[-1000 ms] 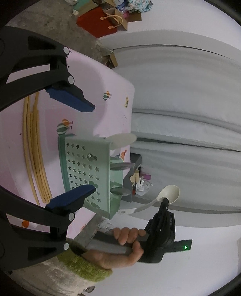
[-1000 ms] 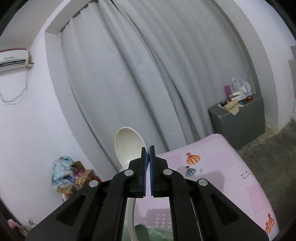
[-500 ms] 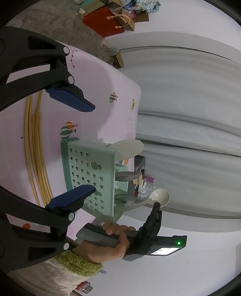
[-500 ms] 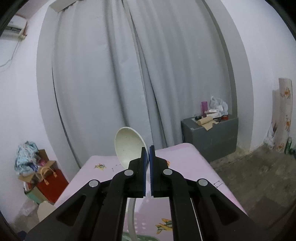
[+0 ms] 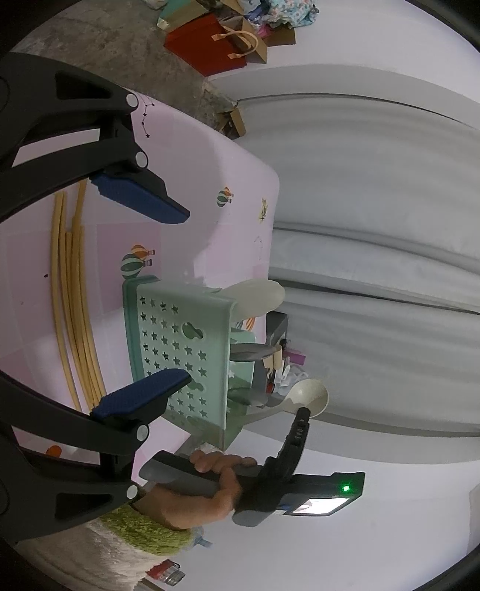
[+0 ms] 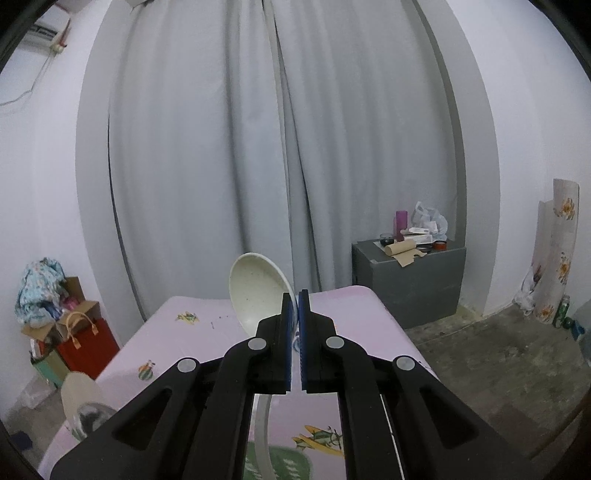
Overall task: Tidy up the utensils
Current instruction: 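Lower the white ladle into the green basket and open the right gripper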
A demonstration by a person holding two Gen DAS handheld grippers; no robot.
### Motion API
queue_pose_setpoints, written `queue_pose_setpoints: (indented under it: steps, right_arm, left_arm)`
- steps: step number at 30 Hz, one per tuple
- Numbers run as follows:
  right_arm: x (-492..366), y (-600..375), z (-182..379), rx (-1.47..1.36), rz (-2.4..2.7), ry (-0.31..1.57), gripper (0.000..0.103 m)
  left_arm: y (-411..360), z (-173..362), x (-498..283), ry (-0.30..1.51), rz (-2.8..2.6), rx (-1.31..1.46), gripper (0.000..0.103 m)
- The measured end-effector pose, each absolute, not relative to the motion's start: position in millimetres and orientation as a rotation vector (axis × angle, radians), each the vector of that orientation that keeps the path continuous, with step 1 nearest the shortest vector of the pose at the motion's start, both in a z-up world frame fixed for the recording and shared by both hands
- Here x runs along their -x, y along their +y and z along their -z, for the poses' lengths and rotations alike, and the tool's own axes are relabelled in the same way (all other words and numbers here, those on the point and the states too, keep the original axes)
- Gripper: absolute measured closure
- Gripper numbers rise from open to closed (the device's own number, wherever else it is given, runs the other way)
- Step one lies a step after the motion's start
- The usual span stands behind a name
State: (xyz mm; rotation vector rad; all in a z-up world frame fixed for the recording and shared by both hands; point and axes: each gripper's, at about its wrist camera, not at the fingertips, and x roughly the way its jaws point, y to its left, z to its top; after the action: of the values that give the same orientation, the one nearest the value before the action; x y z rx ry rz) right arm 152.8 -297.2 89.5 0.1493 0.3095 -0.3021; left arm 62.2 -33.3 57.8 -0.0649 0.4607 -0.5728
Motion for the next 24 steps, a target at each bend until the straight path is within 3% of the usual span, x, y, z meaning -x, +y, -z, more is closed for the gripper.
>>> queue_pose_setpoints:
  steps: [17, 24]
  right_arm:
    - [-93.2, -293.2, -72.4, -0.142, 0.266, 0.312, 0.098]
    - [-66.0, -299.8, -72.2, -0.195, 0.244, 0.320, 0.082]
  left_arm:
    - [-31.2, -55.3, -62.9, 0.478, 0.571, 0.084, 0.026]
    - [-32.7, -56.1, -59.4, 0.488, 0.575, 0.087, 0.026]
